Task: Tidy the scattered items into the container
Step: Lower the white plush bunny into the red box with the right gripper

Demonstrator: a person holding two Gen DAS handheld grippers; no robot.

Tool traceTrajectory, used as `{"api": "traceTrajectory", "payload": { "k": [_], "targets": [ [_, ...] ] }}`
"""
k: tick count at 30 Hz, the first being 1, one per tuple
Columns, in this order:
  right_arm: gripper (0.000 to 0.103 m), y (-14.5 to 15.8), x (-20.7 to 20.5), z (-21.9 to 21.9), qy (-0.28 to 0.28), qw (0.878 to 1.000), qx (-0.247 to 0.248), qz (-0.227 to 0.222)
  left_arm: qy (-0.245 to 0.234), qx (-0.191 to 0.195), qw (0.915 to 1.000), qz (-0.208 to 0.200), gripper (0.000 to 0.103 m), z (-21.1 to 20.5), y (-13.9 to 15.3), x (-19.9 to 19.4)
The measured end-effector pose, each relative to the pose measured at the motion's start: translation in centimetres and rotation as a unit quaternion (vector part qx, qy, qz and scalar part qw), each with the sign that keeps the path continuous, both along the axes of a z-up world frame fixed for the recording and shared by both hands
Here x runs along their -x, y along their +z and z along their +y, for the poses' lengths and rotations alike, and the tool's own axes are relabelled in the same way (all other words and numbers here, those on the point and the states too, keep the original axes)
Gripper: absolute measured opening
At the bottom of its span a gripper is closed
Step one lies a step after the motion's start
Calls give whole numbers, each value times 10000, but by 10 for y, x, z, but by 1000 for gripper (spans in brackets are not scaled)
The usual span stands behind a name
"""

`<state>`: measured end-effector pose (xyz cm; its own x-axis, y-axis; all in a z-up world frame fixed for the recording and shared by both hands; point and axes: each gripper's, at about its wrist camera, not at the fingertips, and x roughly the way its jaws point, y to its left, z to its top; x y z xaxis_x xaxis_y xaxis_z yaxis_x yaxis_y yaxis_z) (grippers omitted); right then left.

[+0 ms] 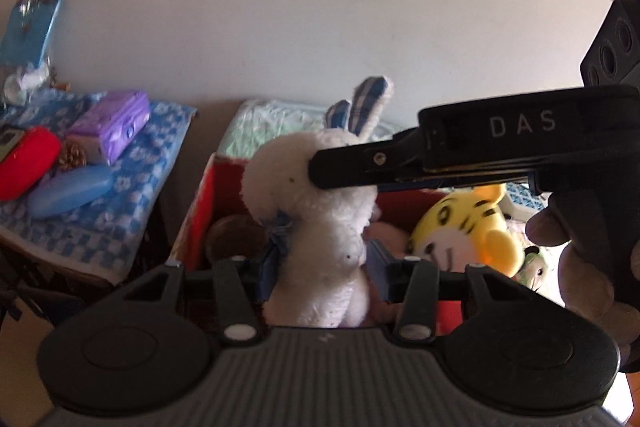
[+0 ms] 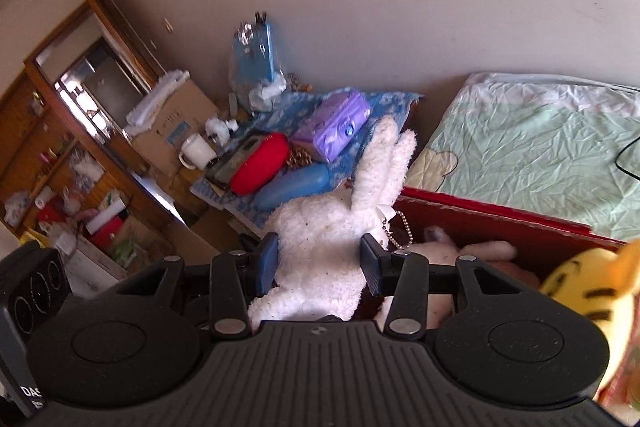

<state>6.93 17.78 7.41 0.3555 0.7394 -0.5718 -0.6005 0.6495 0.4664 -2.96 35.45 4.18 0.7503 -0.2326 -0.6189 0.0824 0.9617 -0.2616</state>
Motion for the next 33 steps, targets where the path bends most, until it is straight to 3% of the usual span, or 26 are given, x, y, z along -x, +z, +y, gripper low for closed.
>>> {"api": "traceTrajectory", "payload": {
  "k": [8,21,27,33],
  "targets": [
    [46,-34,-18,33,131,9992,347,158,-13,7,9988,483,47,18,-25,-25],
    [50,-52,-35,33,-148,9985,488,222,-418,-235,9976,496,62,5,-27,-39],
    [50,-56,-35,31,-214,9979,461,397,-530,81,9971,541,67,16,-23,-37],
    [49,-59,-32,36,-152,9970,494,571,-700,133,9959,551,71,13,-25,-33]
  ]
}}
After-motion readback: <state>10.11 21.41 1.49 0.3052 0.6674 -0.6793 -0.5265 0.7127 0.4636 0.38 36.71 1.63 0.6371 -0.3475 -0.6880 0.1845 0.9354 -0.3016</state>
